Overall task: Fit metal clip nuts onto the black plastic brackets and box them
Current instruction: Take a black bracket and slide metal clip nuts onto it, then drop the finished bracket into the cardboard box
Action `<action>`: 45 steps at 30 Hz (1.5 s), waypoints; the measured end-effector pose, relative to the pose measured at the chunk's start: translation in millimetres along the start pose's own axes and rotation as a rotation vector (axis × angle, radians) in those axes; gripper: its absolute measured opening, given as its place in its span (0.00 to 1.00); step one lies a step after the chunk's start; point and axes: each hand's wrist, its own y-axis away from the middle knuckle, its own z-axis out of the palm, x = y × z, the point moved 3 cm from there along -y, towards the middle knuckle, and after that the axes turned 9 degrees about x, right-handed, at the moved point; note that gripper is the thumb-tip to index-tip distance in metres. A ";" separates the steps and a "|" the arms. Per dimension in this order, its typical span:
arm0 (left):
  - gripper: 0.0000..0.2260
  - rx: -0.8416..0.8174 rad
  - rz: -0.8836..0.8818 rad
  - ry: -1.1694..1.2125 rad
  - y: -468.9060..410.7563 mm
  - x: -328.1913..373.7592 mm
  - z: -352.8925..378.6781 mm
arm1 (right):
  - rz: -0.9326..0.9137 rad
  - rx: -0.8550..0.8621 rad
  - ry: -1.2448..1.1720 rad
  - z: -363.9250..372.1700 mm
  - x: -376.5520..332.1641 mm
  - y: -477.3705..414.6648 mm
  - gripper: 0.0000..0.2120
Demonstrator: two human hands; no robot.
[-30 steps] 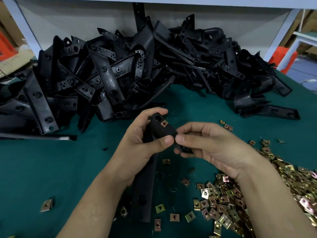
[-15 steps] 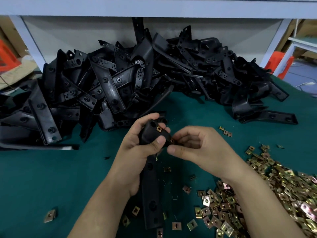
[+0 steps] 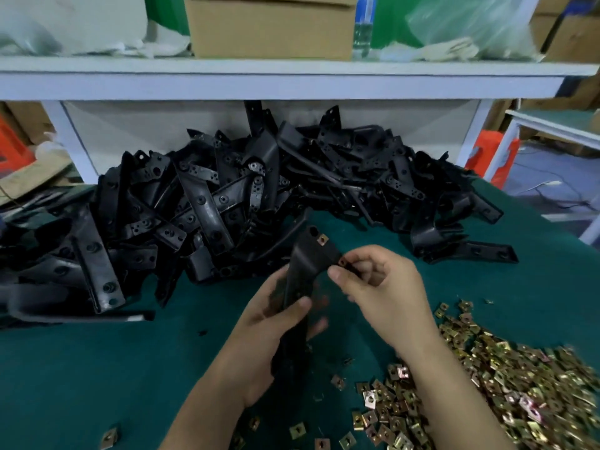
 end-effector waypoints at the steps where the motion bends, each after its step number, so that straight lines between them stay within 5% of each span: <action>1: 0.19 -0.002 -0.041 0.012 1.8 -0.6 1.1 | -0.013 0.053 0.022 -6.3 -3.5 -1.8 0.07; 10: 0.13 -0.040 -0.036 -0.178 13.7 4.8 41.4 | -0.046 0.220 0.027 -74.1 -20.2 22.2 0.11; 16: 0.18 -0.300 -0.083 -0.335 48.7 -14.0 102.0 | 0.004 0.397 -0.072 -130.9 -1.9 86.6 0.15; 21: 0.17 -0.544 -0.163 -0.443 85.9 -61.6 169.4 | 0.077 0.707 -0.056 -200.5 21.5 147.9 0.24; 30: 0.16 -0.751 -0.248 -0.411 157.3 -150.3 258.6 | 0.159 1.008 0.146 -308.3 26.4 240.6 0.26; 36: 0.15 -0.751 0.093 -0.670 157.9 -178.6 273.1 | 0.339 1.101 0.361 -346.7 44.0 280.7 0.29; 45: 0.16 -0.633 0.205 -0.651 138.8 -179.0 254.3 | 0.354 1.112 0.339 -347.8 51.5 275.0 0.27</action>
